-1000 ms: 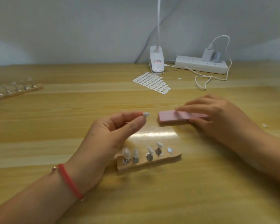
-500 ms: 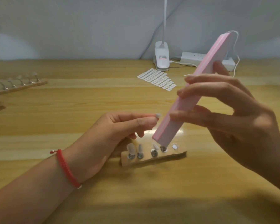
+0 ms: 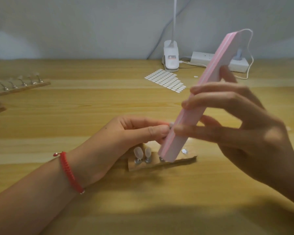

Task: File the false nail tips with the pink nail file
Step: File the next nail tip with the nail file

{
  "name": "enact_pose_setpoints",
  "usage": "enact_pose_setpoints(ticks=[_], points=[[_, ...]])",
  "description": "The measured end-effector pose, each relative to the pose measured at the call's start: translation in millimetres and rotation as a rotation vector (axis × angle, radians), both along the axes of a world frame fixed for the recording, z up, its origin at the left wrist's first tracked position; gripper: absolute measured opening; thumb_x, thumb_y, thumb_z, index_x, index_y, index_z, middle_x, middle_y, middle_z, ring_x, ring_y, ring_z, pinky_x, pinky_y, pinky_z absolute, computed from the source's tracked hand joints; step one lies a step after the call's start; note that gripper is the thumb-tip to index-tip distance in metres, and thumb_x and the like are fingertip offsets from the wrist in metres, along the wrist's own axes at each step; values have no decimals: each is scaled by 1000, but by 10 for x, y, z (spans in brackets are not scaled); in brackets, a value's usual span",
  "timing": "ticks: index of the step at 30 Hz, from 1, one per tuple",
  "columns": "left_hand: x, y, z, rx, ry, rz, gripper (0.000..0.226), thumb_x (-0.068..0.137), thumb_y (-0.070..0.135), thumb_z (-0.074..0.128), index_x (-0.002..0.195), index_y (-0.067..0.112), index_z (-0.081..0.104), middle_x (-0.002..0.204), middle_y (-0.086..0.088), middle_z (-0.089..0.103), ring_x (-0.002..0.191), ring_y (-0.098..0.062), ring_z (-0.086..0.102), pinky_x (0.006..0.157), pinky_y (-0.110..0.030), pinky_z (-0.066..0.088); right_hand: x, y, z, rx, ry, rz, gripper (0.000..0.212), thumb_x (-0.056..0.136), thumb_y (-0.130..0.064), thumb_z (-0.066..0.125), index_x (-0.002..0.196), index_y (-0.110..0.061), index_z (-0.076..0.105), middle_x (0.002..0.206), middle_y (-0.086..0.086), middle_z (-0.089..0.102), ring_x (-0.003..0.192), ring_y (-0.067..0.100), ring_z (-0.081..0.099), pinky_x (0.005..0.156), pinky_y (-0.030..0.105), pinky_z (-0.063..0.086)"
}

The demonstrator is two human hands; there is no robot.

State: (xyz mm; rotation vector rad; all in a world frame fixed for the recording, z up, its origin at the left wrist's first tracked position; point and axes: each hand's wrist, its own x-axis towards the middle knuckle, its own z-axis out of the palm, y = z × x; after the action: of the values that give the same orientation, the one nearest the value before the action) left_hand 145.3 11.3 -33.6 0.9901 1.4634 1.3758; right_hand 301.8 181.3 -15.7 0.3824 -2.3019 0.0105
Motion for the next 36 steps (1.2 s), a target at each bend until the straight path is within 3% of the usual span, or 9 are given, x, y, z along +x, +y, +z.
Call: enact_pose_setpoints(ticks=[2, 5, 7, 11, 15, 19, 29, 33, 36], points=[[-9, 6, -5, 5, 5, 26, 36, 64, 46, 73, 95, 28, 78, 86, 0, 69, 86, -24, 51, 80, -40, 36, 3, 41, 35, 3, -8, -15, 25, 97, 1, 52, 111, -12, 68, 112, 12, 61, 115, 29, 55, 109, 64, 33], [-22, 8, -13, 2, 29, 42, 35, 62, 48, 72, 90, 28, 78, 80, -2, 68, 78, -15, 54, 76, -35, 39, -18, 47, 24, -21, 8, -65, 24, 96, 3, 51, 109, -8, 68, 111, 14, 60, 113, 33, 57, 108, 64, 34], [-24, 13, -20, 4, 29, 39, 34, 64, 47, 73, 88, 24, 78, 80, -10, 67, 78, -21, 54, 75, -38, 40, -19, -14, -18, -29, -5, -20, 24, 96, 1, 53, 106, -11, 72, 110, 13, 62, 113, 29, 57, 109, 62, 34], [-29, 15, -27, -10, 33, 37, 28, 65, 48, 72, 80, 25, 78, 69, 5, 60, 67, -17, 45, 64, -29, 37, -32, 10, 41, -28, 19, -56, 22, 97, 1, 51, 109, -6, 68, 110, 13, 59, 113, 34, 56, 109, 62, 33], [-21, 15, -20, -14, 10, 44, 36, 65, 46, 73, 87, 18, 78, 86, -16, 62, 79, -30, 49, 77, -44, 39, -45, -60, -33, -31, 1, 7, 24, 96, 1, 55, 106, -12, 73, 111, 9, 61, 114, 27, 56, 109, 61, 33], [-13, 13, -11, -7, 7, 50, 27, 64, 46, 71, 77, 23, 78, 69, 0, 58, 71, -23, 44, 67, -35, 35, -51, 3, 6, -69, 48, -37, 23, 93, 6, 56, 110, -6, 67, 111, 14, 60, 112, 34, 57, 107, 62, 36], [-17, 20, -9, -13, -11, 49, 34, 63, 48, 72, 83, 21, 78, 75, -6, 60, 74, -27, 47, 73, -39, 38, -74, -1, -45, -90, 50, -15, 28, 91, 6, 57, 109, -13, 68, 110, 13, 62, 114, 30, 57, 110, 58, 35], [-43, 26, -16, 8, -57, 49, 31, 61, 49, 73, 82, 26, 78, 66, 13, 60, 56, -2, 50, 56, -22, 39, -8, 370, 54, -200, 120, -189, 32, 89, 12, 60, 114, -9, 61, 115, 13, 57, 110, 38, 58, 110, 35, 38], [-71, 58, -56, 85, -98, 102, 39, 51, 51, 83, 83, 28, 79, 69, 13, 66, 63, 1, 56, 62, -13, 47, 49, 611, -5, -305, 65, -369, 38, 89, 10, 64, 113, -19, 65, 115, 10, 62, 101, 28, 58, 90, 19, 40]])
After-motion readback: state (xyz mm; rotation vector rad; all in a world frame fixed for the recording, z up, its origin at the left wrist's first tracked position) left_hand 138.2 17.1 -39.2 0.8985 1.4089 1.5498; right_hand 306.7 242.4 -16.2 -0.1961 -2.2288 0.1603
